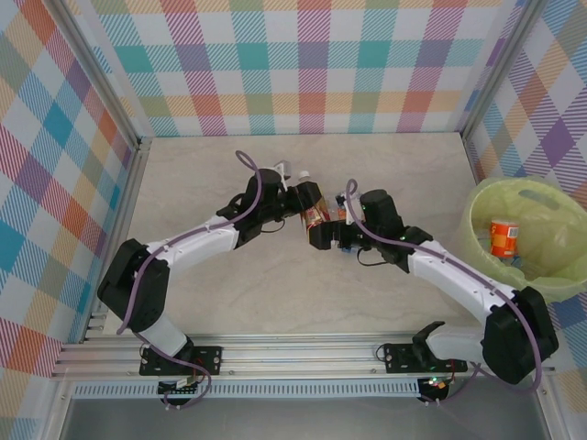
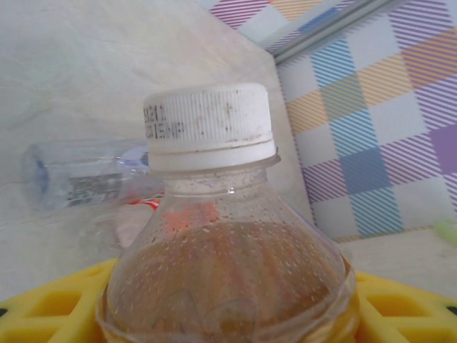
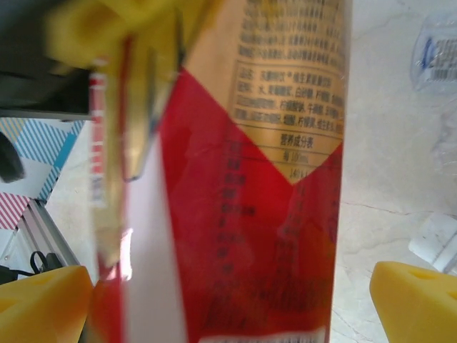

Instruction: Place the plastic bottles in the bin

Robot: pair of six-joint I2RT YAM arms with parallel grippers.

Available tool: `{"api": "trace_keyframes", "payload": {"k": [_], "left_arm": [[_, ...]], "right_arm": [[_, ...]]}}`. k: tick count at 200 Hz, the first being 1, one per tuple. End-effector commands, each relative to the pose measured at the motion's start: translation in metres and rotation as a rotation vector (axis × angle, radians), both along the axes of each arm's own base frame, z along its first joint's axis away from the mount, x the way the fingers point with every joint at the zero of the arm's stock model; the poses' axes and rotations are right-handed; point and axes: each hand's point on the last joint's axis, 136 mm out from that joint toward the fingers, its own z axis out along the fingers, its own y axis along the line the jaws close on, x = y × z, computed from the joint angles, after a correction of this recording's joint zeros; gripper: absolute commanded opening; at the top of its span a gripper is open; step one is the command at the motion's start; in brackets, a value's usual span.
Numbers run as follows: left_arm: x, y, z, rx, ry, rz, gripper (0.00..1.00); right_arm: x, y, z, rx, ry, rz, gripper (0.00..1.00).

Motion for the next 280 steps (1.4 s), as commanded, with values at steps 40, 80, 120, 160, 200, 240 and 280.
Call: {"api": "trace_keyframes", "payload": {"k": [40, 80, 120, 160, 200, 240, 280], "left_arm": [[-0.018, -0.016, 0.037, -0.108, -0.118, -0.138, 0.53], [-0.023, -0.020, 0.039, -0.127, -0.121, -0.169, 0.56], [-0.024, -0.018, 0.041, -0.121, -0.120, -0.166, 0.72], [-0.028, -0.017, 0.057, -0.144, -0.161, -0.179, 0.93], [-0.036, -0.007, 0.079, -0.177, -0.240, -0.170, 1.00], [-0.027, 0.044, 0.076, -0.075, -0.277, 0.082, 1.00], [-0.021, 0.129, 0.036, 0.038, -0.228, 0.472, 1.00]], "right_arm": [[0.024, 0.026, 0.042, 0.180, -0.078, -0.017, 1.00], [0.023, 0.023, 0.041, 0.175, -0.079, -0.030, 0.83], [0.023, 0.014, 0.043, 0.147, -0.113, -0.060, 0.65], [0.023, 0.003, 0.040, 0.079, -0.134, -0.088, 0.63], [0.022, -0.010, 0.034, -0.002, -0.150, -0.111, 0.62], [0.021, -0.036, 0.044, -0.172, -0.223, -0.139, 0.61], [0.013, -0.068, 0.082, -0.301, -0.331, -0.175, 0.61]]}}
